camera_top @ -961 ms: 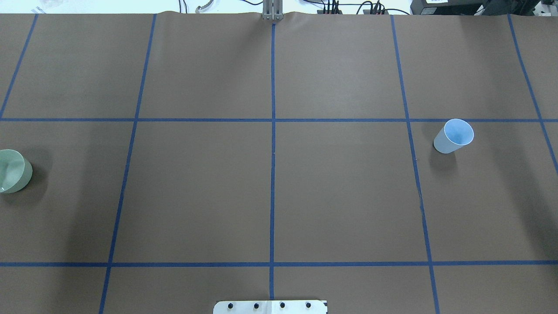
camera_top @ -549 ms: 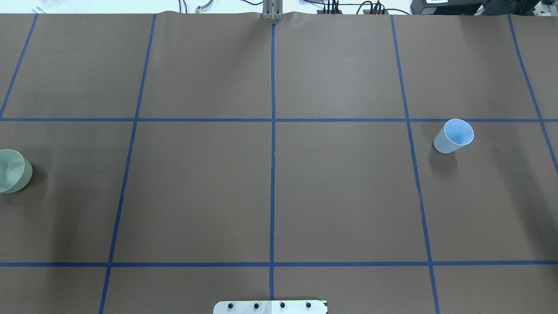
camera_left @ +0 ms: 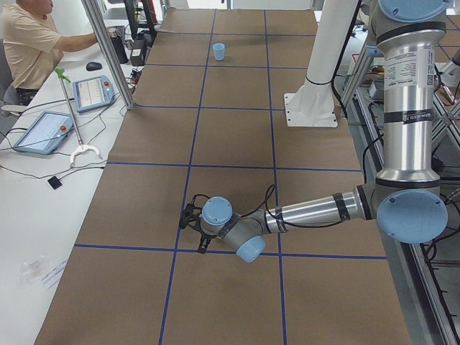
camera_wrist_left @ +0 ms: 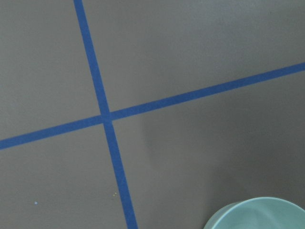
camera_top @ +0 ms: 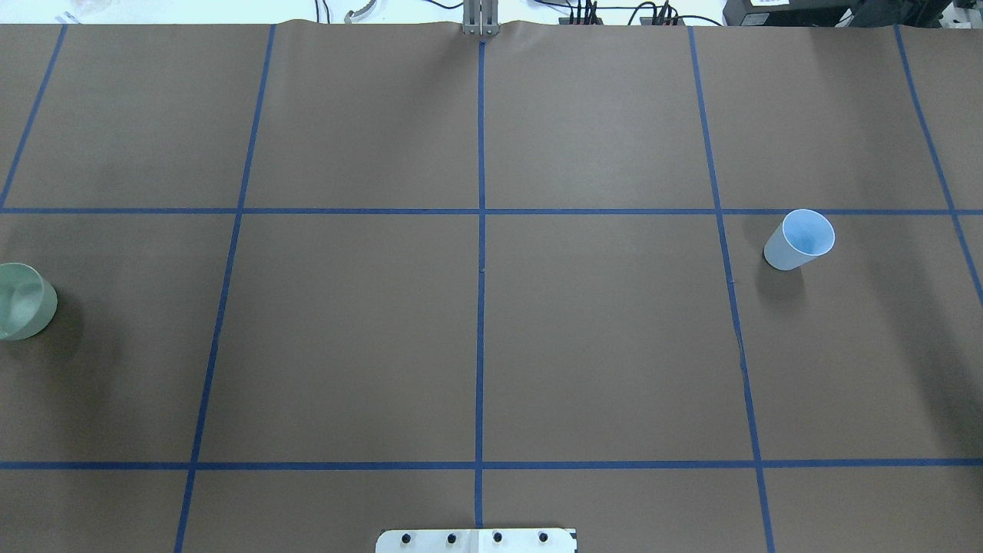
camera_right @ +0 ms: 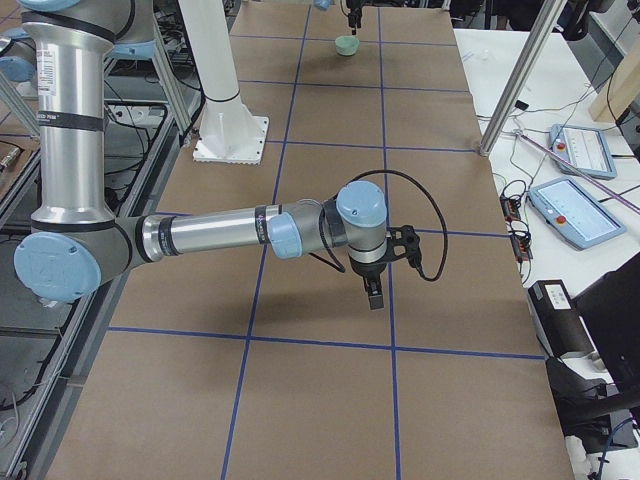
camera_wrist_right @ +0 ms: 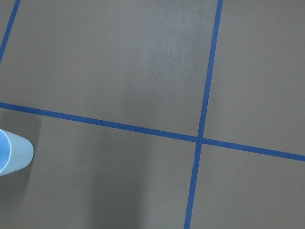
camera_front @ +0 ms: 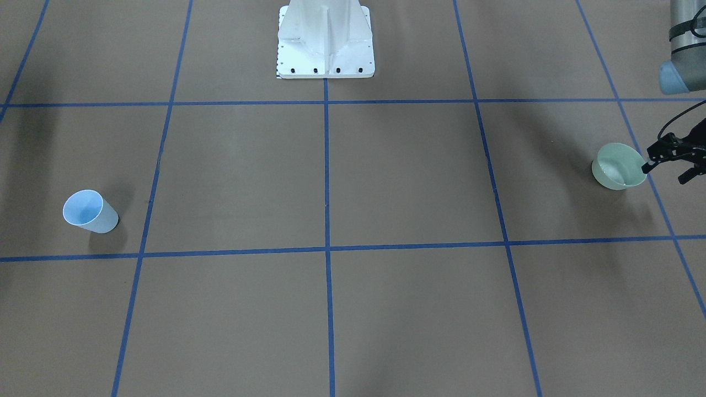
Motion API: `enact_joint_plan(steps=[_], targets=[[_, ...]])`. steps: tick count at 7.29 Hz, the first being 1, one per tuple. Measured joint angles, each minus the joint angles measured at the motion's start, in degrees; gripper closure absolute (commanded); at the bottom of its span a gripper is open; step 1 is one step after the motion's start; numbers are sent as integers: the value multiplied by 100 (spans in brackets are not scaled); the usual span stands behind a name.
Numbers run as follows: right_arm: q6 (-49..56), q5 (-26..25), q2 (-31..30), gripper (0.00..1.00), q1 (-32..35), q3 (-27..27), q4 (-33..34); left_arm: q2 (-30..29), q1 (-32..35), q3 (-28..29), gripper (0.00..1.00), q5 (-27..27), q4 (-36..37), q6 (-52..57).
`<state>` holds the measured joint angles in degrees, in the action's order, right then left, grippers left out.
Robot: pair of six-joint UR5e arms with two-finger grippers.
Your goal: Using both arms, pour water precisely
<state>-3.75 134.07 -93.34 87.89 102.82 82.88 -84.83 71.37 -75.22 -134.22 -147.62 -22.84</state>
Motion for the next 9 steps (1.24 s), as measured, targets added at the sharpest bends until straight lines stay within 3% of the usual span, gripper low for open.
enact_joint_plan(steps=[1,2,3,7,9], targets=[[-2,-2,0,0,0,0,0,44,-126,12,43,3,-98,-2],[-3,-3,0,0,0,-4,0,77,-268,28,83,5,-203,14],[-3,-3,0,0,0,-6,0,99,-348,47,100,4,-290,31],[-3,-4,5,0,0,0,-6,62,-406,-128,100,-94,-323,-18],[-3,-4,4,0,0,2,-1,-390,-418,-331,100,-413,-76,-388]])
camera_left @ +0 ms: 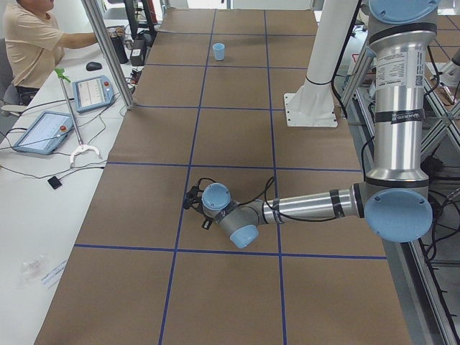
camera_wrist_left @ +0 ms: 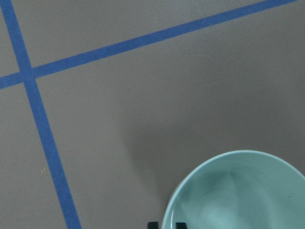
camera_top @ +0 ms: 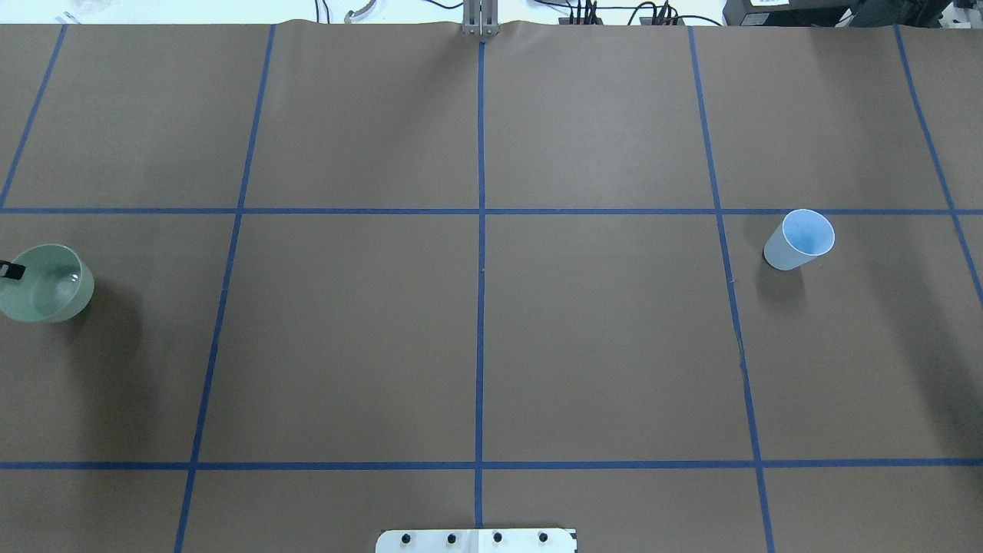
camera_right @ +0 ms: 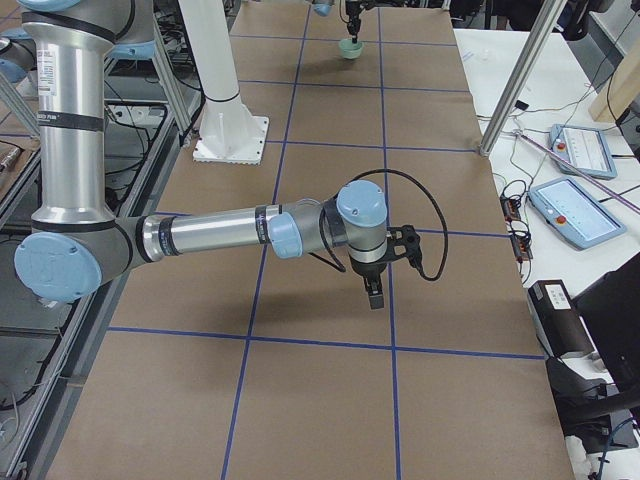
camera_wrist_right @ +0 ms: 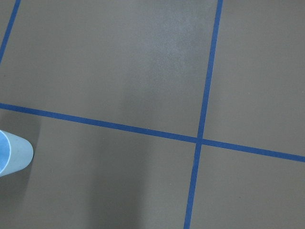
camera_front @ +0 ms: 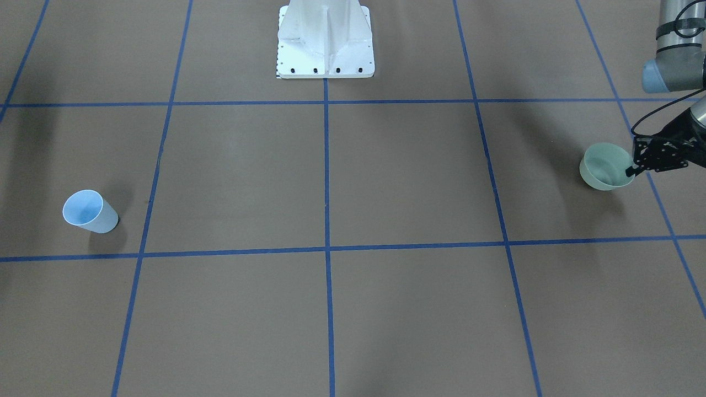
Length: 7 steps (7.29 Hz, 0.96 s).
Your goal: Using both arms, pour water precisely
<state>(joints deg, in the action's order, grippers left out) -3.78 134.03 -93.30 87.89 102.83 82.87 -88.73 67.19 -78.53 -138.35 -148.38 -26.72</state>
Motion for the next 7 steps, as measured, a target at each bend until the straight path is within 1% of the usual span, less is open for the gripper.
enact_joint_plan(steps=[2,4,5,6,7], targets=[[0,0,-3,0,0,-5,1,-796,-128,-104,100,-108,380,-645],[-6,0,-9,0,0,-11,1,-1666,-536,-278,100,-57,903,-1409],[-10,0,-14,0,0,-14,1,-2124,-921,-324,100,137,1067,-1946],[-14,0,-18,0,0,-16,1,-2590,-1435,-340,100,521,1229,-2519],[-16,0,-20,0,0,-25,1,-3074,-1961,-342,100,998,1575,-2950]])
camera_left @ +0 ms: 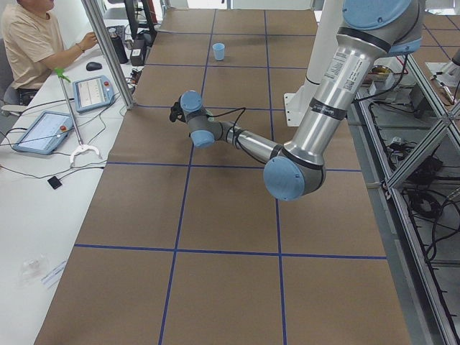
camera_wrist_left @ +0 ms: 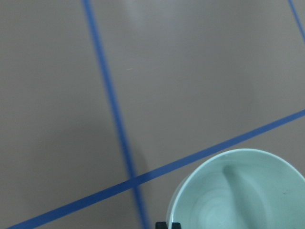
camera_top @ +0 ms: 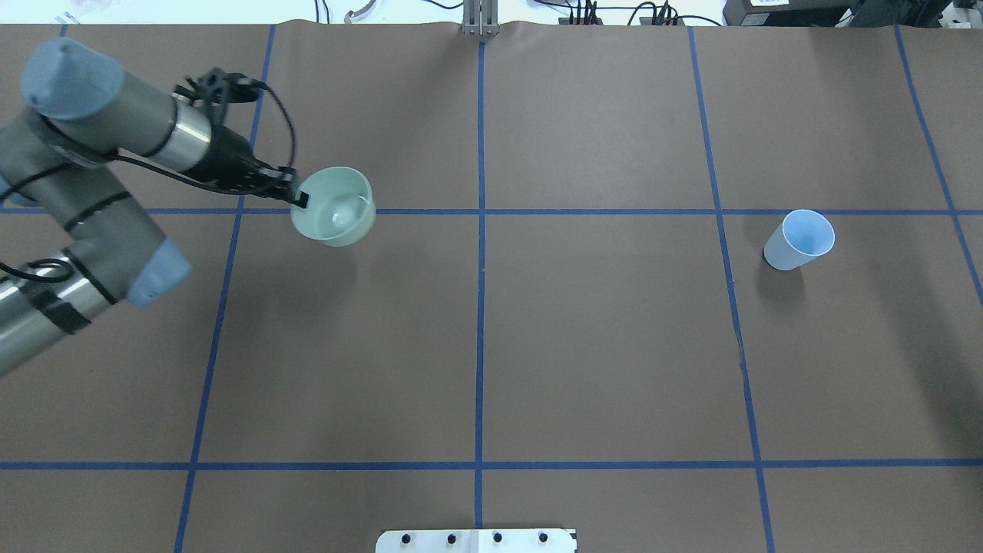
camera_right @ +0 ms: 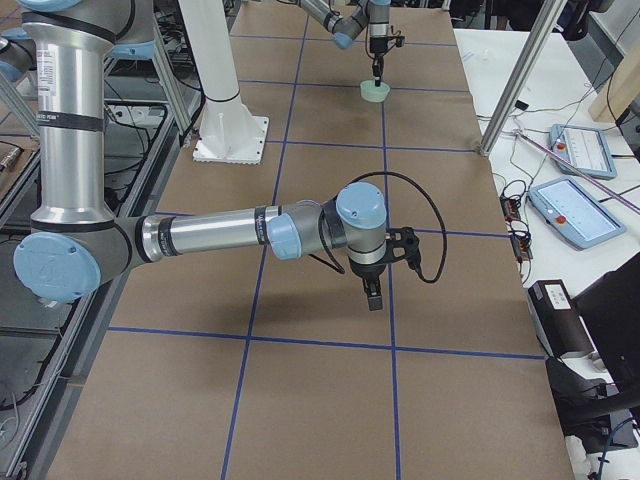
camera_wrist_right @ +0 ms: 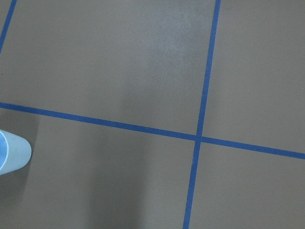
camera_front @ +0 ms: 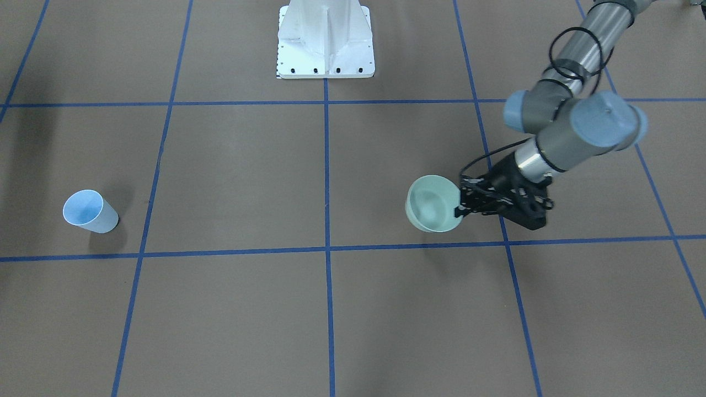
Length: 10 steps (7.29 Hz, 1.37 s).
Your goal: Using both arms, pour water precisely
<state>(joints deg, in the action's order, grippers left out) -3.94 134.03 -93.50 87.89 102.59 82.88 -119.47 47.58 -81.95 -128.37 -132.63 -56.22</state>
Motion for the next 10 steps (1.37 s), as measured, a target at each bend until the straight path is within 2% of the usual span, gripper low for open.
enact_joint_plan(steps=[2,4,6,7,8,10], targets=[[-1,0,-2,0,0,-28,0,-853,-818,19,100,915,1017,-447],[-1,0,-2,0,0,-38,0,-1175,-1276,87,100,1401,1384,-702],[-2,0,-2,0,0,-44,4,-1206,-1439,158,63,1588,1435,-745],[-1,0,-2,0,0,-45,2,-1206,-1517,188,4,1686,1439,-748],[-2,0,-2,0,0,-45,1,-1213,-1561,186,0,1743,1437,-749],[-79,39,19,0,0,-21,-10,-1200,-1467,-28,0,1763,1522,-736]])
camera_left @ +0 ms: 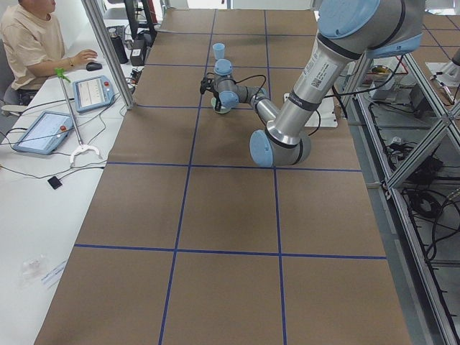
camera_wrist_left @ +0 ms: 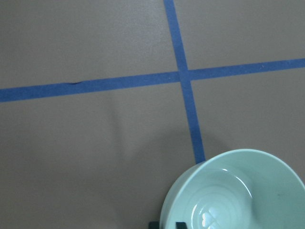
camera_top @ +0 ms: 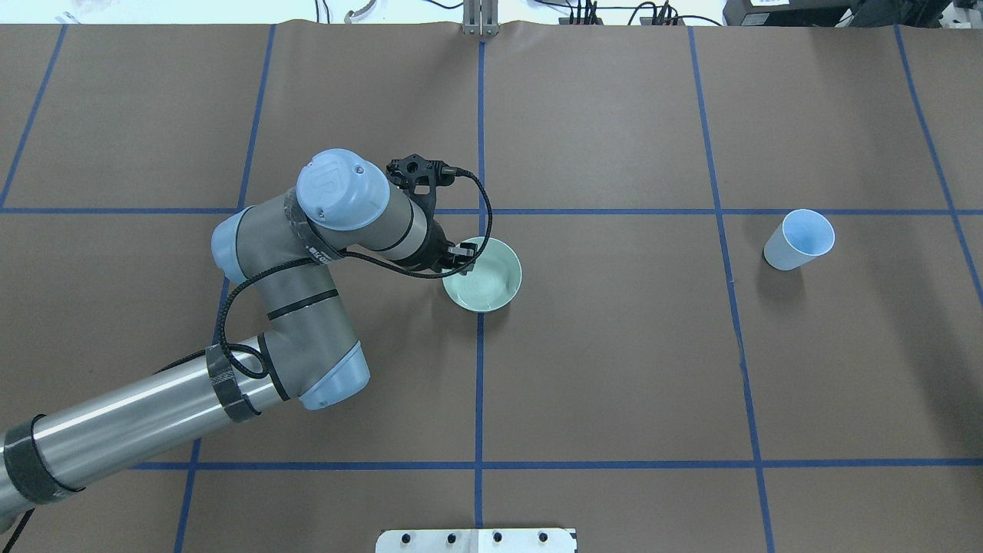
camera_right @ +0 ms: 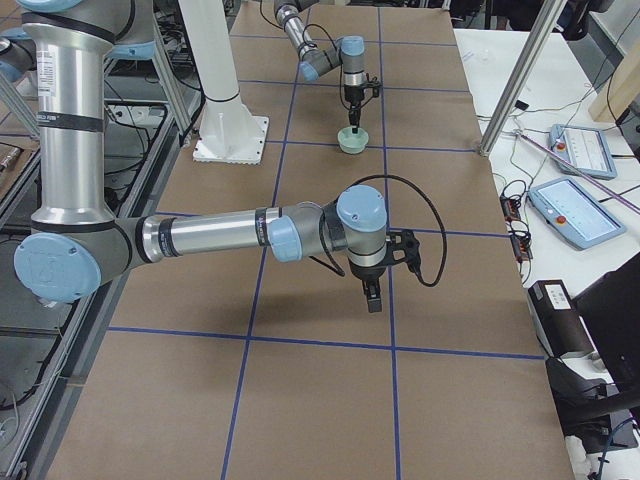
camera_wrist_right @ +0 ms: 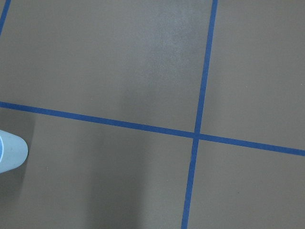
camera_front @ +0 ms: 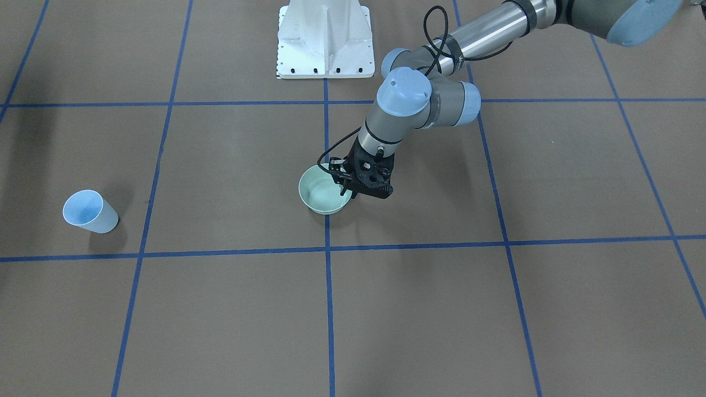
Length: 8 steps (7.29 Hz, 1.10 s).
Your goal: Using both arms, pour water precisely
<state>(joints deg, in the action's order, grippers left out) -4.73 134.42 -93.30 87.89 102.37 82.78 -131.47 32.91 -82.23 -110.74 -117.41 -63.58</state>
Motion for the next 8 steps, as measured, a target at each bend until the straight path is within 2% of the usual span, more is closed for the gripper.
enact_joint_plan(steps=[2,4,5,6,8], targets=[[-69,180,27,0,-8,46,-25,216,498,-777,0,-325,978,481],[-655,500,60,0,-161,234,-108,972,1089,-2115,0,-533,2350,1707],[-1428,532,71,0,-411,471,-301,1435,1436,-2556,0,-585,2676,2409],[-2350,397,78,0,-787,701,-576,1833,1826,-2743,0,-702,2798,3067],[-4407,-597,181,0,-1933,1238,-953,2570,2785,-2796,0,-1168,2859,4540]])
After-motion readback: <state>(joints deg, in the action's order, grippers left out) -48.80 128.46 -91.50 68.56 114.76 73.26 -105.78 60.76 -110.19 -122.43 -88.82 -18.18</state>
